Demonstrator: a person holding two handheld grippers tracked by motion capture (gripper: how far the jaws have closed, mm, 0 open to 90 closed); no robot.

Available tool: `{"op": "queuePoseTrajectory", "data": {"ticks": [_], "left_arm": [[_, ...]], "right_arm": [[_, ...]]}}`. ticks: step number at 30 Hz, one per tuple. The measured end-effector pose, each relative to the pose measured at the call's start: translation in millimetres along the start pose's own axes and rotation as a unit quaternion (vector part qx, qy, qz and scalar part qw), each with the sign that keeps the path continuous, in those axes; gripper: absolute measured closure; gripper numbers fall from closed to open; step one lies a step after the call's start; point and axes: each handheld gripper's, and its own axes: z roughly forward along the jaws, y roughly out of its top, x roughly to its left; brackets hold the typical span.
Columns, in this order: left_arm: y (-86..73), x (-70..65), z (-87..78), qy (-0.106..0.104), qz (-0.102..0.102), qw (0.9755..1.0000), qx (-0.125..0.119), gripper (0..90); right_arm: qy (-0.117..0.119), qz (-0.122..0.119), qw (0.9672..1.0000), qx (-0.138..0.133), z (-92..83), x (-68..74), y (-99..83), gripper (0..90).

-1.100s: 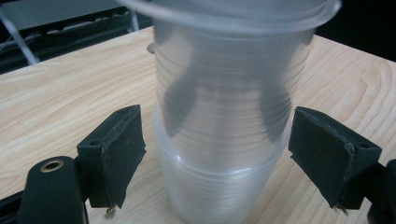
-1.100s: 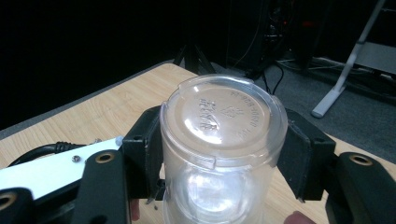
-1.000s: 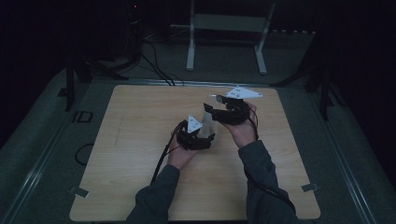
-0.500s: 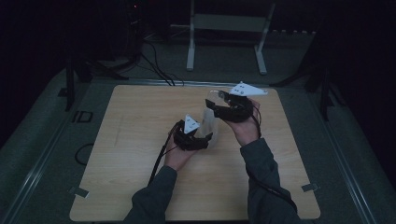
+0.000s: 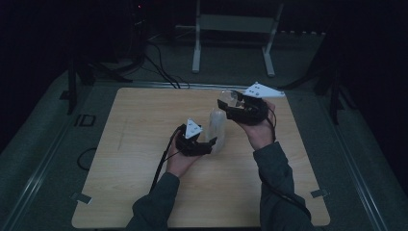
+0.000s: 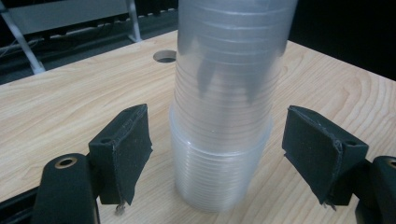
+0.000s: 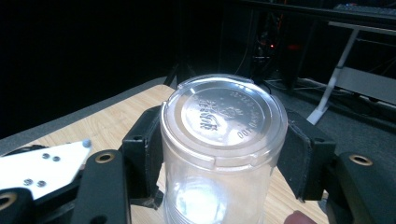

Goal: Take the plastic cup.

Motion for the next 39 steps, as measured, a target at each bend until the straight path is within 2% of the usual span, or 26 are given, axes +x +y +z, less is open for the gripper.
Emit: {"op": "queuePoseTrajectory", "data": {"ticks": [15,28,33,37,39], "left_arm": [[0.6,-5.6,-12.9,-0.011,0.007,0.9999,-0.009,24.0],[-6.7,-6.2,-20.6,-0.013,0.009,0.9998,-0.010,24.5],[-9.8,-4.1,-20.9,-0.014,0.004,0.9998,-0.010,24.4],[-11.6,-2.3,-20.6,-0.020,-0.009,0.9997,-0.012,24.4],[-11.9,-2.5,-20.9,-0.021,-0.008,0.9997,-0.012,24.4]], "right_arm": [[-0.018,0.000,0.9998,0.003,-21.4,-11.8,-8.1,38.6],[-0.037,0.016,0.9990,0.017,-37.7,-23.9,-31.2,38.7],[-0.043,0.016,0.9984,0.031,-38.5,-24.4,-41.8,38.7],[-0.046,0.020,0.9979,0.041,-38.9,-25.4,-50.2,39.0],[-0.046,0.021,0.9978,0.043,-39.0,-25.4,-52.1,39.0]]}}
